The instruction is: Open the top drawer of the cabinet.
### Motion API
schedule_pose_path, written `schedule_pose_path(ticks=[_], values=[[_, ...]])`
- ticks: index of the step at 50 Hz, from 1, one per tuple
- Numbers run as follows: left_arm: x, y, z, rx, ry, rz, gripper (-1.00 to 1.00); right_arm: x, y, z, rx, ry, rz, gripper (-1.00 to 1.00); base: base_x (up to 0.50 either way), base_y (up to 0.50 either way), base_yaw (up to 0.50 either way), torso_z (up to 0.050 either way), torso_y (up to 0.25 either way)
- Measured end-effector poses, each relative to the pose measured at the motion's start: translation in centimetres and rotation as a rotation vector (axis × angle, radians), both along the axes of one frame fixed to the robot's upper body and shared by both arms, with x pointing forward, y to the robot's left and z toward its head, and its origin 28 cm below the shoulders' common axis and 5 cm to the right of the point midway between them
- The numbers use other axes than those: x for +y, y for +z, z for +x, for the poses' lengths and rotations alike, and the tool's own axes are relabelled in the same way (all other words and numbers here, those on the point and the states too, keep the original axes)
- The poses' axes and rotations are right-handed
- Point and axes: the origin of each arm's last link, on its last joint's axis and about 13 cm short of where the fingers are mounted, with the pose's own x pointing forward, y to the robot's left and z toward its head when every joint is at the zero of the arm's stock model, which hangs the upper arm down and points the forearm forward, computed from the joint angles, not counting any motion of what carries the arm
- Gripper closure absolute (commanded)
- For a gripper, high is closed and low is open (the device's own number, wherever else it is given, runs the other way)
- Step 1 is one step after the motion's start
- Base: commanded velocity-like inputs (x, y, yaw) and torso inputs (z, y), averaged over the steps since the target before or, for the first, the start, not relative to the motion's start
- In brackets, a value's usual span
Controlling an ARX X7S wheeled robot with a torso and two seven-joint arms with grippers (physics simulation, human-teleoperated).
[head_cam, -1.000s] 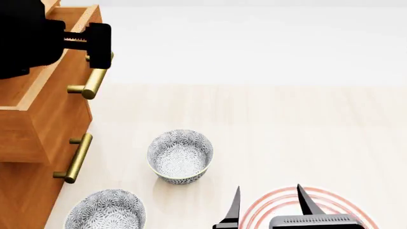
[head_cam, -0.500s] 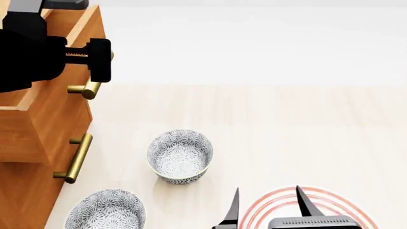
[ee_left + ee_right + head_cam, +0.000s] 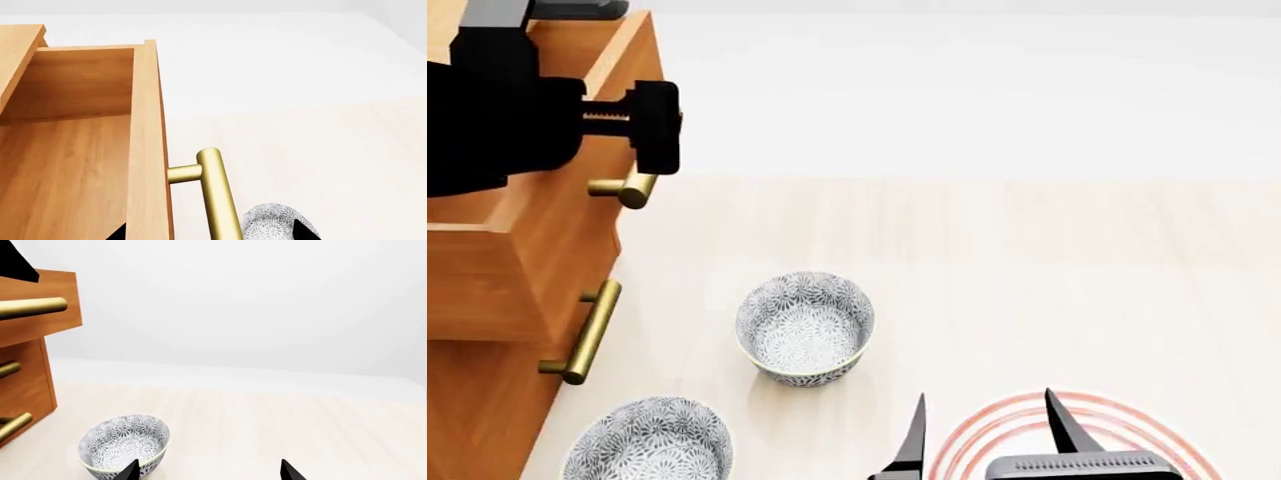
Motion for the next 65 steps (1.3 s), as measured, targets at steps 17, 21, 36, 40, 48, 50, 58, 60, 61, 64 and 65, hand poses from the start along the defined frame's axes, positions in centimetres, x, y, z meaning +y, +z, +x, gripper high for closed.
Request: schedule_pose_path(ticks=[17, 21, 36, 40, 48, 50, 58, 60, 61, 64, 65], values=[[-1.7, 0.1, 0.0, 0.004, -0.008, 0.037, -1.0, -0.1, -0.3, 0.1, 0.006, -0.002, 0.005, -1.0, 0.0, 0.0, 0.0, 0.0, 0.0], [-2.3, 0.1, 0.1, 0.007, -0.013, 0.052, -1.0, -0.2, -0.3, 0.1, 0.008, -0.001, 0.005, -1.0, 0.0, 0.0, 0.0, 0.0, 0.0], [-4.6, 0.2, 0.1, 0.004, -0.023, 0.113, -1.0, -0.5, -0.7, 0.3, 0.017, -0.008, 0.006, -1.0, 0.01, 0.0, 0.0, 0.0, 0.0], [-5.2, 0.2, 0.1, 0.0, -0.025, 0.124, -1.0, -0.6, -0.6, 0.4, 0.018, -0.012, 0.005, -1.0, 0.01, 0.0, -0.01, 0.0, 0.0], [-5.9, 0.1, 0.0, -0.008, -0.026, 0.14, -1.0, -0.7, -0.6, 0.5, 0.02, -0.013, 0.0, -1.0, 0.0, 0.0, -0.01, 0.0, 0.0], [-6.0, 0.1, 0.0, -0.009, -0.027, 0.143, -1.0, -0.8, -0.6, 0.5, 0.021, -0.013, 0.0, -1.0, 0.01, 0.0, 0.0, 0.0, 0.0], [-6.3, 0.1, 0.0, -0.015, -0.027, 0.151, -1.0, -0.8, -0.6, 0.5, 0.024, -0.014, -0.005, -1.0, 0.0, 0.0, 0.0, 0.0, 0.0], [-6.3, 0.1, 0.0, -0.015, -0.026, 0.149, -1.0, -0.9, -0.6, 0.5, 0.025, -0.013, -0.006, -1.0, 0.0, 0.0, 0.0, 0.0, 0.0], [-6.3, 0.1, 0.0, -0.015, -0.026, 0.148, -1.0, -0.9, -0.6, 0.5, 0.025, -0.013, -0.006, -1.0, 0.0, 0.0, 0.0, 0.0, 0.0], [-6.4, 0.1, -0.1, -0.016, -0.026, 0.145, -1.0, -0.9, -0.7, 0.5, 0.026, -0.013, -0.007, -1.0, 0.0, 0.0, 0.0, 0.0, 0.0], [-6.4, 0.1, -0.1, -0.017, -0.025, 0.144, -1.0, -0.9, -0.7, 0.5, 0.026, -0.013, -0.008, -1.0, 0.0, 0.0, 0.0, 0.0, 0.0]])
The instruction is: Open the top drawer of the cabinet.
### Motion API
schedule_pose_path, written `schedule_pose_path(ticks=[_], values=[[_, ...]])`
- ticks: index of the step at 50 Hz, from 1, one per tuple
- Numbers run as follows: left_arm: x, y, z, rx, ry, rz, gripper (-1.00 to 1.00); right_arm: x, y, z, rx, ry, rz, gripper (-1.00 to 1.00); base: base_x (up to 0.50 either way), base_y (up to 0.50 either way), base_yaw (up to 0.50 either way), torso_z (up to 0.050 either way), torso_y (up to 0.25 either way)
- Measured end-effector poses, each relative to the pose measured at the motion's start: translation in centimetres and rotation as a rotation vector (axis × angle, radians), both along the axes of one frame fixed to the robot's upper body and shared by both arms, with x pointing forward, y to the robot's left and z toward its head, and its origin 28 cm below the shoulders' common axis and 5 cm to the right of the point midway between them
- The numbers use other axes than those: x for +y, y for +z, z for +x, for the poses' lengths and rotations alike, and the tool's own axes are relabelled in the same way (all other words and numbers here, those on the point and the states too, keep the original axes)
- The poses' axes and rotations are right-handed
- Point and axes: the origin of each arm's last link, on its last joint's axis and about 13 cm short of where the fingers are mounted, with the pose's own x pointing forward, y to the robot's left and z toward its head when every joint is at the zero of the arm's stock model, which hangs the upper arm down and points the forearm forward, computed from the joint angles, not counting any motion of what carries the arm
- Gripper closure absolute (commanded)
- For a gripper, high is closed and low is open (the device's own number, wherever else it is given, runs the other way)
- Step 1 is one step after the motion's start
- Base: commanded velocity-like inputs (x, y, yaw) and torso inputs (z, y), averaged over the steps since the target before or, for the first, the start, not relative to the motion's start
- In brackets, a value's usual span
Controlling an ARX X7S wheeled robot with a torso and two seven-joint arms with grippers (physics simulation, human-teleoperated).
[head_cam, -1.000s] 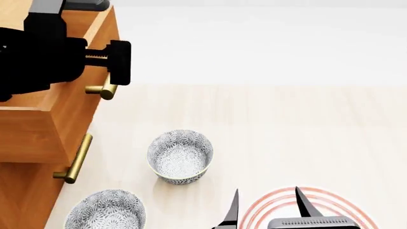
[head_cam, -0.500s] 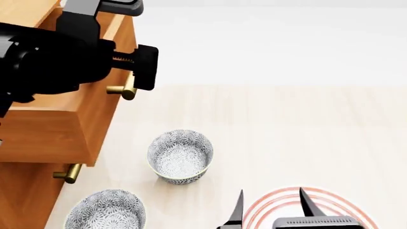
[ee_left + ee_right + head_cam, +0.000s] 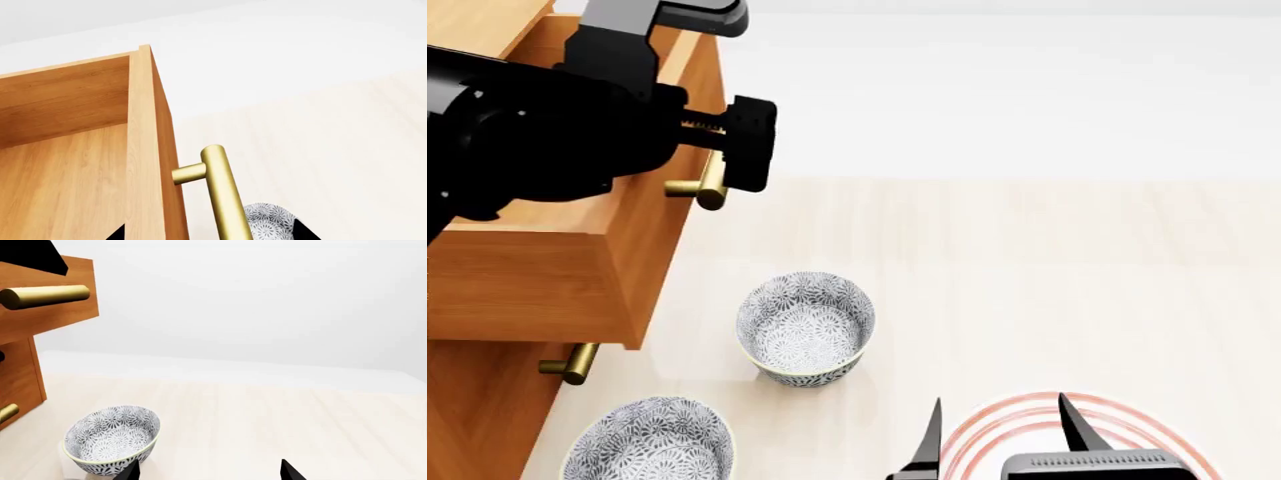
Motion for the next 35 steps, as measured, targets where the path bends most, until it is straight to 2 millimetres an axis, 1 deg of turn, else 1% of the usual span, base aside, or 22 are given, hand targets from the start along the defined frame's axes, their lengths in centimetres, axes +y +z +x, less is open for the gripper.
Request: schedule_pose_path(ticks=[13, 21, 35], values=[[-0.5, -0.1, -0.1, -0.005, -0.011, -0.027, -1.0, -0.1, 0.0, -0.2, 0.003, 0.0, -0.004, -1.0, 0.0, 0.0, 0.0, 0.0, 0.0], [-1.6, -0.1, -0.4, 0.008, -0.073, -0.092, -1.0, -0.1, 0.0, -0.3, 0.003, 0.002, -0.006, -1.0, 0.0, 0.0, 0.0, 0.0, 0.0], [-3.0, -0.2, -0.8, 0.015, -0.124, -0.137, -1.0, -0.3, -0.2, -0.4, 0.005, -0.001, -0.002, -1.0, 0.0, 0.0, 0.0, 0.0, 0.0]])
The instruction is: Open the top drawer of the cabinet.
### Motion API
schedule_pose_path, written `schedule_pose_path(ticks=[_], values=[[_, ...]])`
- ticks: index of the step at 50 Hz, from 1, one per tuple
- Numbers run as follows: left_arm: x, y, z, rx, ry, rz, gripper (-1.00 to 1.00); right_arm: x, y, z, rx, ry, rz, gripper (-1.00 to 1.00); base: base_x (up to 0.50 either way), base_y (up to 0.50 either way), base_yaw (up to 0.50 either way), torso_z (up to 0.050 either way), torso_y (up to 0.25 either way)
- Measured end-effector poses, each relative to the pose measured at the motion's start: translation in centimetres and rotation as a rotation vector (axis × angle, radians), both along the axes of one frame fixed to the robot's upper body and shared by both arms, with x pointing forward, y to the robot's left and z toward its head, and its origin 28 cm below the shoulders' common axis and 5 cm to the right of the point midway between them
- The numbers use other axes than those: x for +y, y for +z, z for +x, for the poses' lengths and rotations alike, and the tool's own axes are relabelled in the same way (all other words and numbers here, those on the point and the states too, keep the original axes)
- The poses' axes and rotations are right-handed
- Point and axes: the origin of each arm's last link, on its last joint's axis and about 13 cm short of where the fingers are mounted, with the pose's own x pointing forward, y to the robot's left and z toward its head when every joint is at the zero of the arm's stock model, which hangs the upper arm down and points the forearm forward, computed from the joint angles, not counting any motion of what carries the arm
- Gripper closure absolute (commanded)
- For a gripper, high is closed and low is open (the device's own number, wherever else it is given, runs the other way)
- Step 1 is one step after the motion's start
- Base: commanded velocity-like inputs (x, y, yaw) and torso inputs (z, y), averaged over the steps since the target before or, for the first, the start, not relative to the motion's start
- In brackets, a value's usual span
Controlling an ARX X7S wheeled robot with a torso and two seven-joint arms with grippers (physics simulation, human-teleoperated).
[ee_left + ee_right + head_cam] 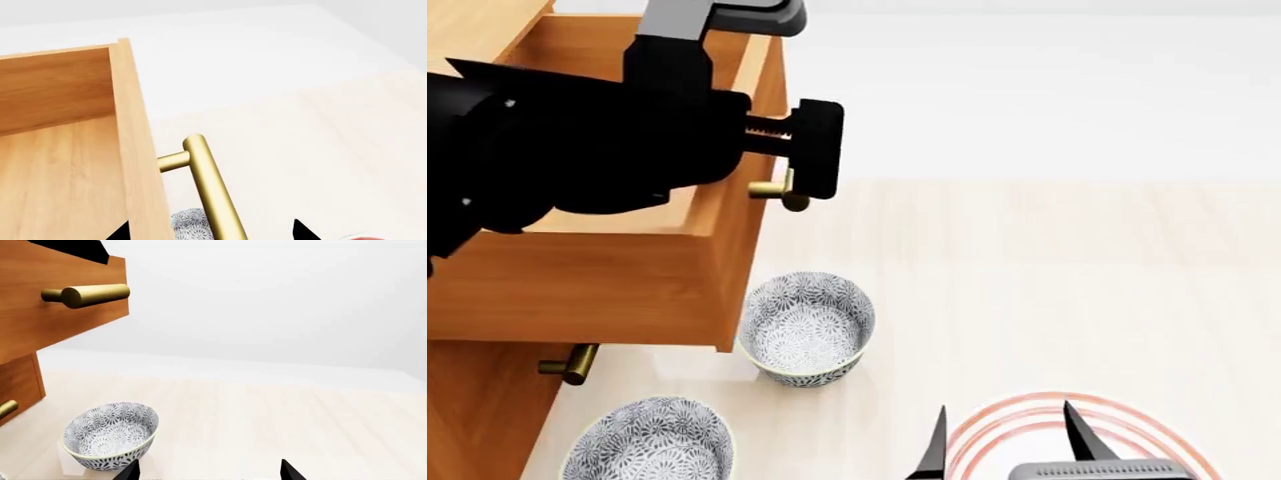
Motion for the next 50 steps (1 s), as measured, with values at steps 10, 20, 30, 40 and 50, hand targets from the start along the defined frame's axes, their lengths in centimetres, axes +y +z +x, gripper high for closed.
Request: schedule_pose_path(ticks=[10, 20, 30, 40, 50], values=[[-0.4, -0.04, -0.27, -0.005, -0.018, 0.002, -1.0, -0.15, -0.16, -0.01, 0.003, -0.004, 0.002, -1.0, 0.0, 0.0, 0.0, 0.0, 0.0], [-0.45, -0.07, -0.41, -0.014, -0.022, 0.021, -1.0, -0.18, -0.27, 0.03, 0.008, -0.004, 0.0, -1.0, 0.0, 0.0, 0.0, 0.0, 0.0], [-0.51, -0.06, -0.52, -0.015, -0.022, 0.029, -1.0, -0.16, -0.34, 0.08, 0.011, -0.002, -0.001, -1.0, 0.0, 0.0, 0.0, 0.0, 0.0], [-0.54, 0.02, -0.63, -0.004, -0.019, 0.022, -1.0, -0.09, -0.36, 0.03, 0.012, 0.001, -0.003, -1.0, 0.0, 0.0, 0.0, 0.0, 0.0], [-0.56, 0.31, -0.78, 0.025, -0.003, -0.018, -1.0, -0.1, -0.31, -0.09, 0.012, -0.001, -0.006, -1.0, 0.0, 0.0, 0.0, 0.0, 0.0]])
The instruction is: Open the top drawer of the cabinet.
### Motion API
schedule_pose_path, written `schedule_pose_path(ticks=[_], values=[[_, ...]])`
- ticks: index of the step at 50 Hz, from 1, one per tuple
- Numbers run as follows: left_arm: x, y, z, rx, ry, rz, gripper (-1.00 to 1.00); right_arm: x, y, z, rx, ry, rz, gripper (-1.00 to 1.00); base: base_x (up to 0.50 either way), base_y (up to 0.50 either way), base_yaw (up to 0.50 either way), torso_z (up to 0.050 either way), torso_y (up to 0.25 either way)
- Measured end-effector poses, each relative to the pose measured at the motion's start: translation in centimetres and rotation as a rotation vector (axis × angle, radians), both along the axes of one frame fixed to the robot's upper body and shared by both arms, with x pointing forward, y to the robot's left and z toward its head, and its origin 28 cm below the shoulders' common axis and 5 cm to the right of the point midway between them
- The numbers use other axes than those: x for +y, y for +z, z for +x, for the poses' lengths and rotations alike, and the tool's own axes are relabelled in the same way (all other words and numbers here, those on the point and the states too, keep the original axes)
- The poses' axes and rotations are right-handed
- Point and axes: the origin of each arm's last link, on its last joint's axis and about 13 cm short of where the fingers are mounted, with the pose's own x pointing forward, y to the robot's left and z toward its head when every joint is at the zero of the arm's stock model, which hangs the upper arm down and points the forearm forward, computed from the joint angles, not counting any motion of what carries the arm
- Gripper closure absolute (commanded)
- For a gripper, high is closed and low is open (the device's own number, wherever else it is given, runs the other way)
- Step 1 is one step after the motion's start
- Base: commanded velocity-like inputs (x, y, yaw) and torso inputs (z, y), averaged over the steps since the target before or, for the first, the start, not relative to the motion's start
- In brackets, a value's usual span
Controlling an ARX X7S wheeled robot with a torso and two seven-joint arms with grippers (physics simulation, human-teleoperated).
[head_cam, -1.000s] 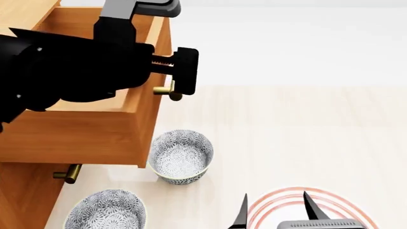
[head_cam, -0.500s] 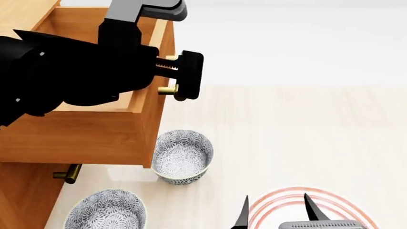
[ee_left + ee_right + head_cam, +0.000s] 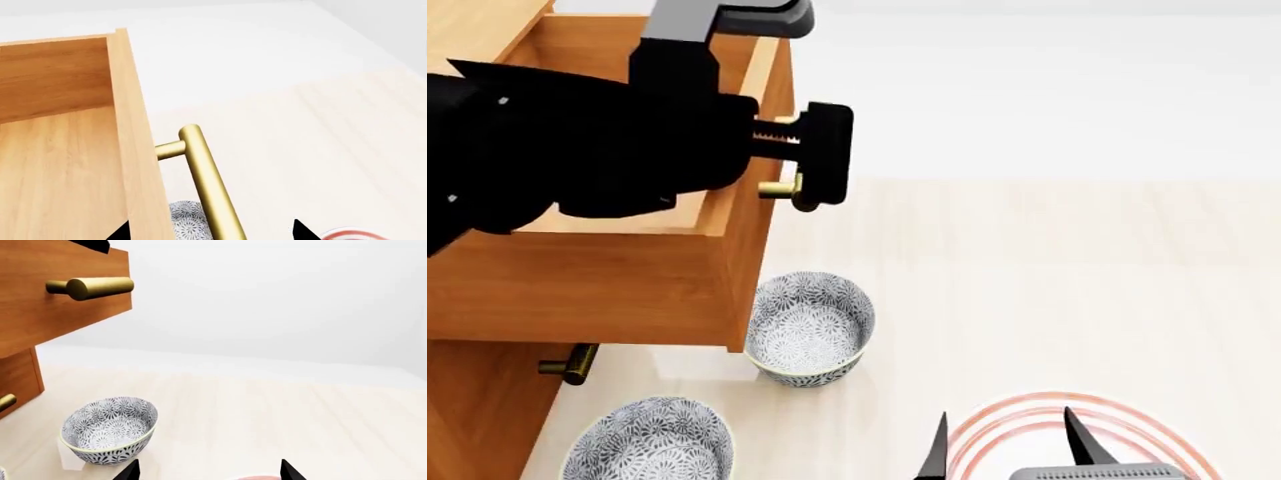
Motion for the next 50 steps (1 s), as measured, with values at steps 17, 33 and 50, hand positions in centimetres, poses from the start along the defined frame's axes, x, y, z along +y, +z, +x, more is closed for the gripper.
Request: schedule_pose_path(ticks=[17, 33, 50], values=[[-0.5, 1.5, -1.0, 0.023, 0.013, 0.036, -1.0, -0.1, 0.5, -0.4, -0.013, -0.003, -0.005, -1.0, 0.0, 0.0, 0.0, 0.0, 0.002], [-3.4, 10.7, -4.2, -0.061, -0.166, -0.181, -1.0, -0.1, 0.9, -0.6, -0.022, -0.005, -0.01, -1.0, 0.0, 0.0, 0.0, 0.0, 0.002], [-1.6, 17.7, -8.6, -0.263, -0.241, -0.193, -1.0, 0.1, 0.9, -0.5, -0.026, -0.001, -0.013, -1.0, 0.0, 0.0, 0.0, 0.0, 0.0]])
